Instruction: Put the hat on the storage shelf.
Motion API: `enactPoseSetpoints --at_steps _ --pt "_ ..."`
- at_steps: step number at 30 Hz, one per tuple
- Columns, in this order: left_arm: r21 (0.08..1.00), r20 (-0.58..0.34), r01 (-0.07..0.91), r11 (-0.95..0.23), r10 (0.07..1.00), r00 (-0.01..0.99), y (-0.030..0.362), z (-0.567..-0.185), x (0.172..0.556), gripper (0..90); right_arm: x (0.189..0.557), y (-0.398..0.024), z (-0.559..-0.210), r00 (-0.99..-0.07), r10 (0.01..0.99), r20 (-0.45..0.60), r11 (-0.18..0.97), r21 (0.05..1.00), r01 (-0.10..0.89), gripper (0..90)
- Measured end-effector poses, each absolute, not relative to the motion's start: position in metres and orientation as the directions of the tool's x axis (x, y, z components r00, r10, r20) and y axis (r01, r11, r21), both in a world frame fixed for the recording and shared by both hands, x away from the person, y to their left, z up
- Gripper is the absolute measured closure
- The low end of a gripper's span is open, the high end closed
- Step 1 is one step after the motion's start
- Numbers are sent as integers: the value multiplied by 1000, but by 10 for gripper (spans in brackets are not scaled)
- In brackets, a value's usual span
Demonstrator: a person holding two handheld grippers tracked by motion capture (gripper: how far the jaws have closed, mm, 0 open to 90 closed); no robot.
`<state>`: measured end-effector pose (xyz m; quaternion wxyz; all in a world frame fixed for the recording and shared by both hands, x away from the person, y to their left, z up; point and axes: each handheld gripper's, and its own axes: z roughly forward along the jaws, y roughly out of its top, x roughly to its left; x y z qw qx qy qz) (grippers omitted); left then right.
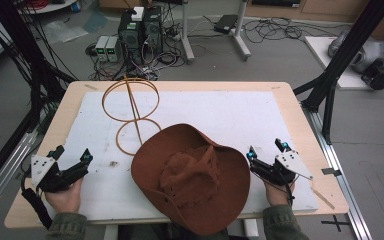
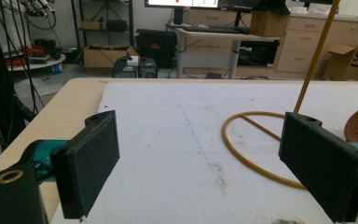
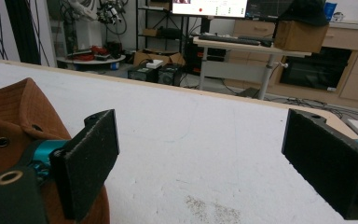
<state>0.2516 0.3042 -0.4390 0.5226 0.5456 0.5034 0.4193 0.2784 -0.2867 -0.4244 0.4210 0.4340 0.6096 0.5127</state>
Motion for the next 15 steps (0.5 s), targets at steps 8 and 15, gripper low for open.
enactPoseSetpoints --at_steps 8,15 --pt "992 -71 110 55 987 144 303 -439 253 125 278 -287 -424 -269 961 -67 97 990 98 102" --pt "992 -70 112 54 987 146 303 -439 253 125 277 -288 -424 -272 960 -61 91 991 98 102"
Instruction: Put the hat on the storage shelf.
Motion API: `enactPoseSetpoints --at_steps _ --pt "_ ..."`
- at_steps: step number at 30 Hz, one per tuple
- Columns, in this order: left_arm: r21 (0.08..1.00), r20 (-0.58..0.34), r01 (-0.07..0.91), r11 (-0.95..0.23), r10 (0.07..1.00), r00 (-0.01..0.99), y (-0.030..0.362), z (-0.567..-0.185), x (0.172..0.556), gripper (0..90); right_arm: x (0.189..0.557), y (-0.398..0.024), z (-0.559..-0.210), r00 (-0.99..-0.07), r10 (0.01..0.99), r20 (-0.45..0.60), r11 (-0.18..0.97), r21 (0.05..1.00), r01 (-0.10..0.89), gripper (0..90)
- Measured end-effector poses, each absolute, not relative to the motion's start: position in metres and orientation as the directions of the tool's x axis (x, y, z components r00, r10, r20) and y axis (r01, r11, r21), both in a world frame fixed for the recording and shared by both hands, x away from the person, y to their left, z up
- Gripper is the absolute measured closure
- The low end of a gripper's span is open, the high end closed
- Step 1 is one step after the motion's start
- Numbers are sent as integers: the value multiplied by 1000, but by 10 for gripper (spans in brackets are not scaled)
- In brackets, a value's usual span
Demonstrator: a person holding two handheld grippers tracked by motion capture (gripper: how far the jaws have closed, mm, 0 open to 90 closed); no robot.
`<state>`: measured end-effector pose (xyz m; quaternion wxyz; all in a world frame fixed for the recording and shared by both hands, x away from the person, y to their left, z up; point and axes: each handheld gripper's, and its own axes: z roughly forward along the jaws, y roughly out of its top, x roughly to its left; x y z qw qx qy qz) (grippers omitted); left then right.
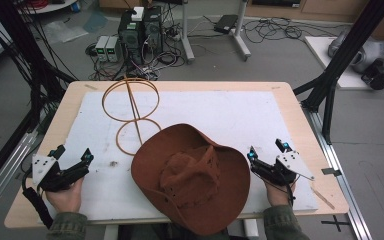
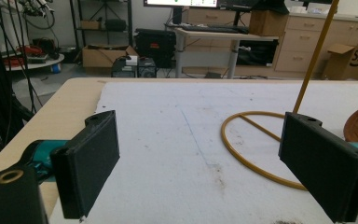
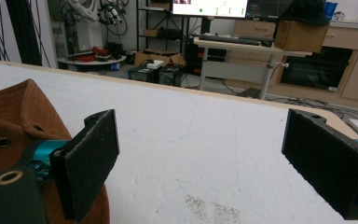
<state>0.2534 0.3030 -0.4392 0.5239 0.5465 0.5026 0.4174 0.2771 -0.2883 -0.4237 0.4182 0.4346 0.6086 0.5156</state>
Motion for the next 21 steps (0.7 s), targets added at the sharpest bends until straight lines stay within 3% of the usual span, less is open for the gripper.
enactPoseSetpoints --at_steps 21 --pt "992 -65 114 48 986 152 302 -439 254 125 285 -290 -419 -341 940 -18 54 994 97 103"
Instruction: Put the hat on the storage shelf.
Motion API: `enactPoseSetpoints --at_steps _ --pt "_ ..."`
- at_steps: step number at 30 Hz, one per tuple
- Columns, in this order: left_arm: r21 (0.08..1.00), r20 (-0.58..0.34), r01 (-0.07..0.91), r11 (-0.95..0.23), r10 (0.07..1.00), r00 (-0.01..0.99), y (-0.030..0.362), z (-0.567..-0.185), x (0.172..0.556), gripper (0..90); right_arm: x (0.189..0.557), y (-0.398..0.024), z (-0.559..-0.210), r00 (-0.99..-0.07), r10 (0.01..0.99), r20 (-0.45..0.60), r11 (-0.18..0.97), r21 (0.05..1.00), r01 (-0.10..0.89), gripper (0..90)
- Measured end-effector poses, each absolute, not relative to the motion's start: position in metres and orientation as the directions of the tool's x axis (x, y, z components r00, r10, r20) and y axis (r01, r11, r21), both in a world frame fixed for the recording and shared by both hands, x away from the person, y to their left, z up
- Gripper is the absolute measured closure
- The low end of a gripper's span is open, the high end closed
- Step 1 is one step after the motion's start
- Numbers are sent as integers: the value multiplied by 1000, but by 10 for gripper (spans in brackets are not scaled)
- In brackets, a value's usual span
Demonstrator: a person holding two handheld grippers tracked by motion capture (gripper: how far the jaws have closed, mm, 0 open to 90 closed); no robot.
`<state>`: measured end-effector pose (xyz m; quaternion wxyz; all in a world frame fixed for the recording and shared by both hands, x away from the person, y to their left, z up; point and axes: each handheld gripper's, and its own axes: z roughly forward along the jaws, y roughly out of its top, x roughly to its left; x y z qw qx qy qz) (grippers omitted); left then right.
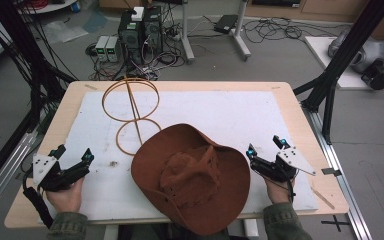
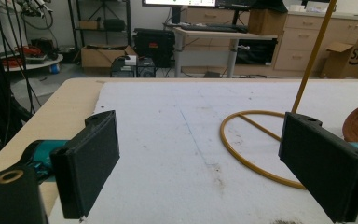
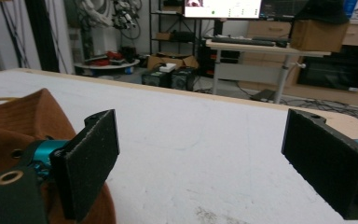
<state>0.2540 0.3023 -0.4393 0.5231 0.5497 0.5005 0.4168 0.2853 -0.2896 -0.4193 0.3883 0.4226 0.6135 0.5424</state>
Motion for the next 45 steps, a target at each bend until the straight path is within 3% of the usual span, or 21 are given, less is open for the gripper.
enactPoseSetpoints --at_steps 14,23,37,45 --pt "993 -61 113 43 986 158 302 -439 254 125 277 -269 -404 -518 855 8 40 996 81 103" --pt "993 -55 109 38 986 159 302 -439 254 125 262 -235 -395 -676 737 -3 83 993 87 103" --pt "994 -44 106 28 987 156 301 -438 254 125 250 -203 -400 -773 635 -14 188 973 137 103" --pt "995 -38 102 22 987 155 300 -437 253 125 246 -181 -409 -777 629 -38 272 946 174 104"
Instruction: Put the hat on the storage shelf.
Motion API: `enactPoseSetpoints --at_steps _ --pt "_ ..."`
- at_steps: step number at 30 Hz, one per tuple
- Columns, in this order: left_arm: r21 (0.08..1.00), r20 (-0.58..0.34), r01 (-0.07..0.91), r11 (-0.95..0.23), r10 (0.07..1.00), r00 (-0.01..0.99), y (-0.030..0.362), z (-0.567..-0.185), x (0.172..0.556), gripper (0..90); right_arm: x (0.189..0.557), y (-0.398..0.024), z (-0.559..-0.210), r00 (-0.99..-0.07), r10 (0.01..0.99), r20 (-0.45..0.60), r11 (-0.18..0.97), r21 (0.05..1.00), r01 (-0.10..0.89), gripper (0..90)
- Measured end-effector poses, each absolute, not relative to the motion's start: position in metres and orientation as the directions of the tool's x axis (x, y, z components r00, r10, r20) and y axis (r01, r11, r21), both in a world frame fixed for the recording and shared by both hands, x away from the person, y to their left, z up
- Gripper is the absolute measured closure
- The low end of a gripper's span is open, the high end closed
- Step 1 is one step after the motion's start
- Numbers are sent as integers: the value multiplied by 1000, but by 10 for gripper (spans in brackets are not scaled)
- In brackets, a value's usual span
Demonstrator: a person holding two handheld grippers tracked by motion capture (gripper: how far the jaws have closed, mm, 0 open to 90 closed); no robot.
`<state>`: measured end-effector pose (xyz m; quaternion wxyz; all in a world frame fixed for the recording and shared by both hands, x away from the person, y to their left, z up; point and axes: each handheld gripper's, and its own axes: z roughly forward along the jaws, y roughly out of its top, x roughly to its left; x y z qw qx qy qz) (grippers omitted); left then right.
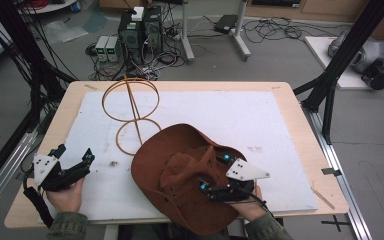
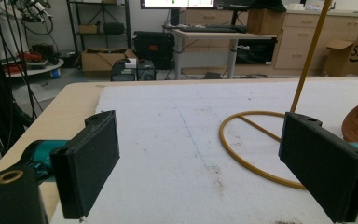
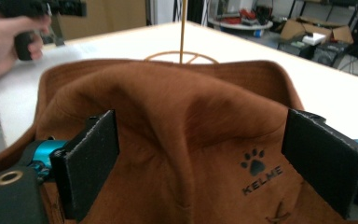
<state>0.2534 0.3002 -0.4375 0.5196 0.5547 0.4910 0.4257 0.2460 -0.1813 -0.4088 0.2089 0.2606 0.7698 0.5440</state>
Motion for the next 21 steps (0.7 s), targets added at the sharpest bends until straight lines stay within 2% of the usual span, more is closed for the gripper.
enactPoseSetpoints --at_steps 2,13,17,18,19,20,21 --pt "994 -41 103 25 987 157 300 -438 253 125 244 -176 -412 -777 626 -68 288 946 149 203" --pt "994 -42 102 26 987 157 300 -438 253 125 244 -162 -421 -788 611 -80 353 918 180 259" --pt "994 -42 103 26 987 157 301 -438 253 125 246 -163 -422 -780 622 -78 346 920 184 384" --pt "994 -42 102 26 987 156 301 -438 253 125 247 -165 -422 -786 616 -49 339 918 208 485" --pt "994 -42 103 26 987 157 301 -438 253 125 247 -165 -422 -786 616 -49 339 918 208 485" --pt "994 -42 104 26 987 157 300 -438 253 125 248 -166 -422 -791 609 -50 343 917 206 610" --pt "994 -41 103 25 987 157 300 -438 253 125 248 -166 -422 -791 609 -50 343 917 206 610"
